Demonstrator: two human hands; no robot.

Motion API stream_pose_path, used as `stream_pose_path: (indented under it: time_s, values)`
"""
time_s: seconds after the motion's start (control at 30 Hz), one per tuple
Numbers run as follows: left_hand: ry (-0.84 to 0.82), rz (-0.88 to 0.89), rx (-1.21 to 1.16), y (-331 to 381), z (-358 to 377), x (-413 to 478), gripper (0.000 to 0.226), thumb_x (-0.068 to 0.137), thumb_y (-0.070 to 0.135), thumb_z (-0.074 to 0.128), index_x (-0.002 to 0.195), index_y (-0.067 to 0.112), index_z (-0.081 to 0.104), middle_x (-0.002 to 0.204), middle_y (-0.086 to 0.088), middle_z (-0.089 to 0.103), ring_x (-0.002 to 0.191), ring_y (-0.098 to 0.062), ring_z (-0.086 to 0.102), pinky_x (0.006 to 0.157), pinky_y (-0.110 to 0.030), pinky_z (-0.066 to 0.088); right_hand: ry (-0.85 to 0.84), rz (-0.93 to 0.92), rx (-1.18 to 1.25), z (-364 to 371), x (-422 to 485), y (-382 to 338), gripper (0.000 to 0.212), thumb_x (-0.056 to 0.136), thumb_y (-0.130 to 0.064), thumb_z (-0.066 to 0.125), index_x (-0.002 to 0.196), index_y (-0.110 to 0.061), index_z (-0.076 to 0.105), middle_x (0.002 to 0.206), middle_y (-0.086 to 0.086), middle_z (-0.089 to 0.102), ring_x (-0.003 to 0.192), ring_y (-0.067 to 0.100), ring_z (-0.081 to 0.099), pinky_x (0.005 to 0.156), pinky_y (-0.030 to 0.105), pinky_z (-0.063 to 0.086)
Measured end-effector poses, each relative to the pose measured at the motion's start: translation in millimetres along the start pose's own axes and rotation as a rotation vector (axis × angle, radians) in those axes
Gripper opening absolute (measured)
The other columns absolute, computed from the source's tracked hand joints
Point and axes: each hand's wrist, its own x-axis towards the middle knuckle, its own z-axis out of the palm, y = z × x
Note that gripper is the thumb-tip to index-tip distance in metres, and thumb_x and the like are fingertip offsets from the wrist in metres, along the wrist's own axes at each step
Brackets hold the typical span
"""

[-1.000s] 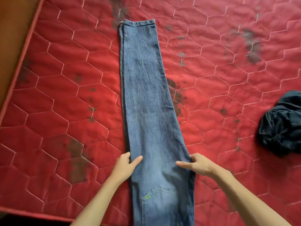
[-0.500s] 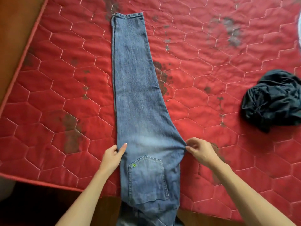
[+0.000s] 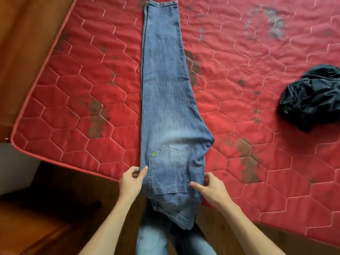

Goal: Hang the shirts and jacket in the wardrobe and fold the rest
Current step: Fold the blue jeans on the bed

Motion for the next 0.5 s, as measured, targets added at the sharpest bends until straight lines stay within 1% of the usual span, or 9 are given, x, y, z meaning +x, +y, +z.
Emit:
stream_pose_path:
  time_s: [0.07,0.13,0.23,0.27,0.33,0.37,0.4,0.43,0.5]
  values:
    - [0.116,-0.028,0.049,-1.4,5.4,-15.9,0.033,0.082,0.051,0.074,0.083,0.018,0.068,0.075,0.004,0.068,0.079,-0.018,0.065,0.072,-0.031,0.043,0.002,0.027,-0.035,10.3,-4.6,9.1,0.038,0.08,-0.053,0.073,0.095,-0.02,0.062,0.093,-0.005,0.068,0.09,0.019,0.063,0.074,0.033,0.048]
    - [0.192,-0.044,0.032,-7.9,12.4,-28.7,0.038,0.082,0.055,0.071,0.088,0.018,0.066,0.079,0.005,0.067,0.083,-0.018,0.064,0.076,-0.029,0.044,0.057,0.044,-0.04,19.0,-9.8,13.9,0.033,0.083,-0.048,0.068,0.09,-0.015,0.064,0.087,-0.001,0.068,0.086,0.023,0.063,0.072,0.035,0.049]
    - [0.218,-0.027,0.023,-17.3,20.3,-42.8,0.043,0.082,0.064,0.064,0.097,0.024,0.061,0.09,0.004,0.067,0.092,-0.02,0.063,0.085,-0.034,0.048,0.134,0.03,-0.063,28.5,-15.6,17.1,0.026,0.087,-0.036,0.058,0.081,-0.011,0.061,0.08,0.005,0.065,0.079,0.029,0.06,0.071,0.039,0.049]
    - [0.192,-0.033,0.031,-20.3,20.8,-46.3,0.047,0.081,0.067,0.063,0.1,0.024,0.061,0.096,0.003,0.067,0.097,-0.021,0.062,0.089,-0.035,0.048,0.139,0.023,-0.062,30.0,-18.1,16.3,0.024,0.088,-0.034,0.056,0.081,-0.011,0.059,0.081,0.005,0.065,0.08,0.03,0.058,0.069,0.038,0.046]
    - [0.102,-0.041,0.075,-25.7,18.4,-50.6,0.059,0.081,0.067,0.062,0.114,0.018,0.064,0.114,0.0,0.066,0.112,-0.024,0.059,0.097,-0.036,0.044,0.135,0.026,-0.007,31.9,-22.4,15.8,0.021,0.091,-0.03,0.053,0.087,-0.01,0.055,0.088,0.007,0.064,0.084,0.03,0.056,0.069,0.036,0.039]
    - [0.043,-0.035,0.09,-28.3,15.7,-52.0,0.067,0.081,0.066,0.064,0.122,0.014,0.063,0.122,-0.001,0.064,0.119,-0.024,0.057,0.102,-0.036,0.042,0.127,0.031,0.045,33.0,-25.0,16.9,0.02,0.092,-0.029,0.053,0.091,-0.01,0.055,0.093,0.007,0.064,0.087,0.029,0.056,0.07,0.036,0.038]
    - [-0.019,-0.021,0.073,-31.1,12.7,-52.5,0.073,0.078,0.068,0.067,0.126,0.012,0.063,0.125,0.0,0.064,0.122,-0.022,0.057,0.106,-0.036,0.042,0.116,0.038,0.105,33.8,-28.6,18.3,0.02,0.093,-0.03,0.053,0.096,-0.01,0.054,0.099,0.007,0.064,0.091,0.027,0.057,0.072,0.036,0.039]
    - [-0.086,-0.003,0.013,-33.8,9.4,-52.3,0.075,0.073,0.07,0.07,0.123,0.015,0.066,0.122,0.004,0.067,0.119,-0.017,0.06,0.106,-0.036,0.044,0.105,0.045,0.171,35.5,-32.4,20.9,0.022,0.094,-0.032,0.056,0.101,-0.011,0.054,0.104,0.006,0.064,0.095,0.024,0.058,0.075,0.036,0.041]
    - [-0.207,0.007,-0.133,-37.9,2.8,-56.0,0.064,0.066,0.066,0.077,0.111,0.021,0.07,0.109,0.01,0.074,0.105,-0.006,0.067,0.1,-0.036,0.052,0.072,0.04,0.305,40.8,-44.7,26.4,0.036,0.09,-0.041,0.066,0.11,-0.014,0.053,0.111,0.0,0.063,0.101,0.017,0.061,0.083,0.035,0.047]
